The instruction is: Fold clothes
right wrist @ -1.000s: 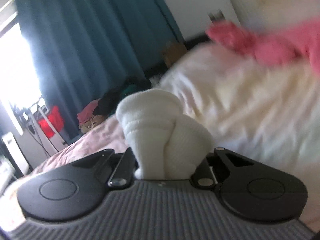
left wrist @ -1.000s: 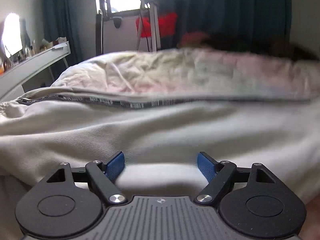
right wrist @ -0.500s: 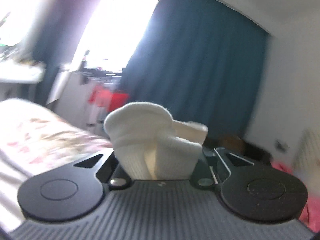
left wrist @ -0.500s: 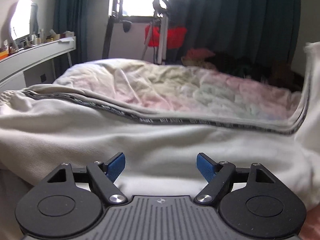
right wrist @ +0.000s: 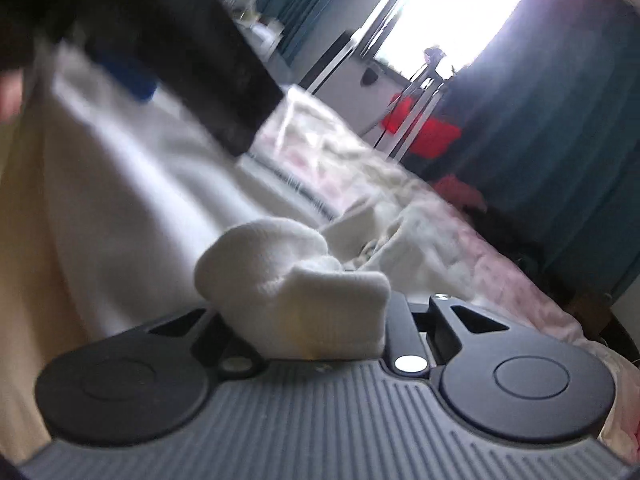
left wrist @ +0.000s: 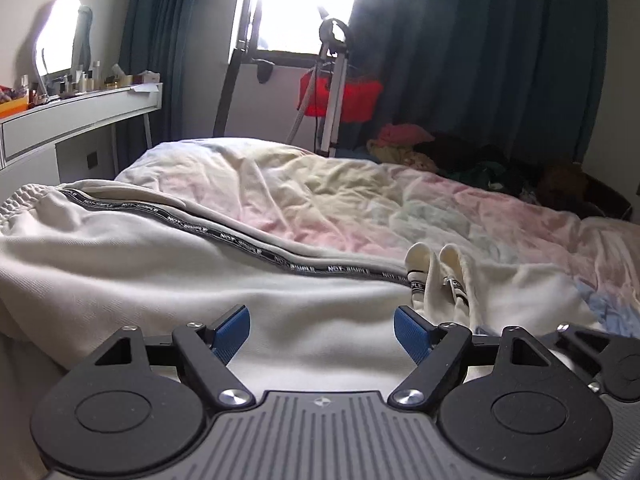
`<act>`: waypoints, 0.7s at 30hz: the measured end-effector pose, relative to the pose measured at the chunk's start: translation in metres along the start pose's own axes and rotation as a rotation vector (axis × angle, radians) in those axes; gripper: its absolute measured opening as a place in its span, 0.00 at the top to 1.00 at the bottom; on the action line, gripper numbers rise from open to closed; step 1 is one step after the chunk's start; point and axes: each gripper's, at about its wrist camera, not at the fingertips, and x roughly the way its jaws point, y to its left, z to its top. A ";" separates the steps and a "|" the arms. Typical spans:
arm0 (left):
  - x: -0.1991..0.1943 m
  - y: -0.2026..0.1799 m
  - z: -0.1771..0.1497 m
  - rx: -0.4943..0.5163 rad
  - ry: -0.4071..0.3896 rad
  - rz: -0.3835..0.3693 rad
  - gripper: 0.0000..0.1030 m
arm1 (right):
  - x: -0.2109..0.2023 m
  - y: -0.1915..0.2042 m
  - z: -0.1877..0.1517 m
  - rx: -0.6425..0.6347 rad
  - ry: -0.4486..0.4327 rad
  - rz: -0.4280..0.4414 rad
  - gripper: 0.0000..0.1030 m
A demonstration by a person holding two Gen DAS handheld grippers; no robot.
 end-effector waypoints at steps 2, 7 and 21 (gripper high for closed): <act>0.002 0.005 0.001 -0.029 -0.002 -0.004 0.22 | -0.003 0.002 0.008 0.021 -0.031 0.041 0.81; 0.011 0.020 0.000 -0.111 0.028 0.006 0.22 | 0.001 0.017 0.005 -0.006 -0.016 0.088 0.77; -0.001 0.012 -0.006 -0.101 0.073 -0.107 0.22 | -0.069 -0.086 -0.002 0.703 0.142 0.452 0.18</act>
